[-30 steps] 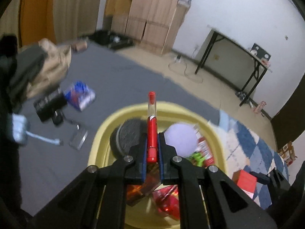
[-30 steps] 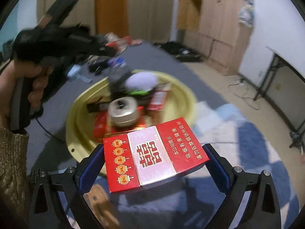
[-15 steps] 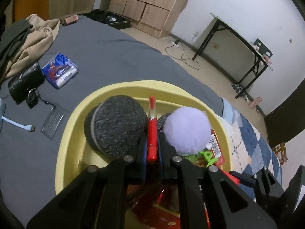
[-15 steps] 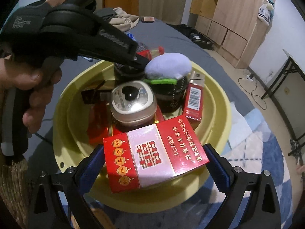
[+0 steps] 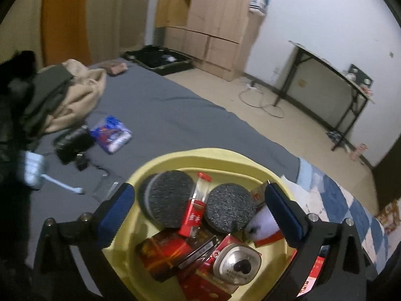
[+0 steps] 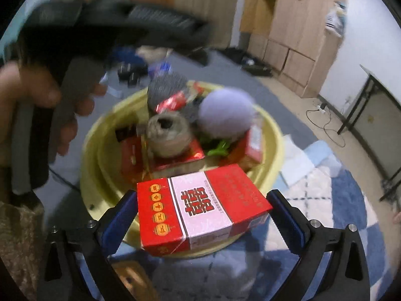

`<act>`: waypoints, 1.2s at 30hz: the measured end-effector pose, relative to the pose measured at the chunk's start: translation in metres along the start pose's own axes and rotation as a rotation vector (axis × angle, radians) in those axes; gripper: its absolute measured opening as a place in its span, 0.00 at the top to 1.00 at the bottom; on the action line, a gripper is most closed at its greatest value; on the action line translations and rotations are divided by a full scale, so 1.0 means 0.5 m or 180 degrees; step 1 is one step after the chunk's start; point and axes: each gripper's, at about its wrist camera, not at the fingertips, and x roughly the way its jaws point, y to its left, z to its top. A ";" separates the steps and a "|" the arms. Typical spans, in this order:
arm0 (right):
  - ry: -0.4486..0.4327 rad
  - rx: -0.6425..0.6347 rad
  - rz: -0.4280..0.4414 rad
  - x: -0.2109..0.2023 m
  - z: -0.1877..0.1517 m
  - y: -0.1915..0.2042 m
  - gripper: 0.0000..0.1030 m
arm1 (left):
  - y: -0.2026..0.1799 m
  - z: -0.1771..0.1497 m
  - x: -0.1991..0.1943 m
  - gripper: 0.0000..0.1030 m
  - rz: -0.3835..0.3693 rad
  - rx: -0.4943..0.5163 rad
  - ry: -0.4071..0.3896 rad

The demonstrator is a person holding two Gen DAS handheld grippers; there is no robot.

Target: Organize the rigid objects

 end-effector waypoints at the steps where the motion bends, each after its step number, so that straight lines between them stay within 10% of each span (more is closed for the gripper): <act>1: -0.0005 0.0088 0.0020 -0.008 -0.002 -0.012 0.00 | -0.009 0.006 -0.014 0.00 0.0109 -0.0005 -0.0049; 13: -0.0359 0.0622 0.0229 -0.126 -0.033 -0.074 0.00 | -0.140 -0.061 -0.147 0.00 0.0293 0.0547 -0.0269; 18: 0.0300 0.0115 0.0040 -0.097 -0.078 -0.077 0.00 | -0.076 -0.079 -0.162 0.00 0.0374 0.0063 -0.0325; 25: 0.0860 -0.0254 0.0002 -0.043 -0.124 -0.072 0.00 | -0.064 -0.079 -0.139 0.00 -0.0046 0.0188 -0.0327; 36: 0.1088 -0.0623 -0.0006 0.009 -0.138 -0.028 0.00 | -0.036 -0.084 -0.081 0.00 -0.0064 0.0160 -0.0094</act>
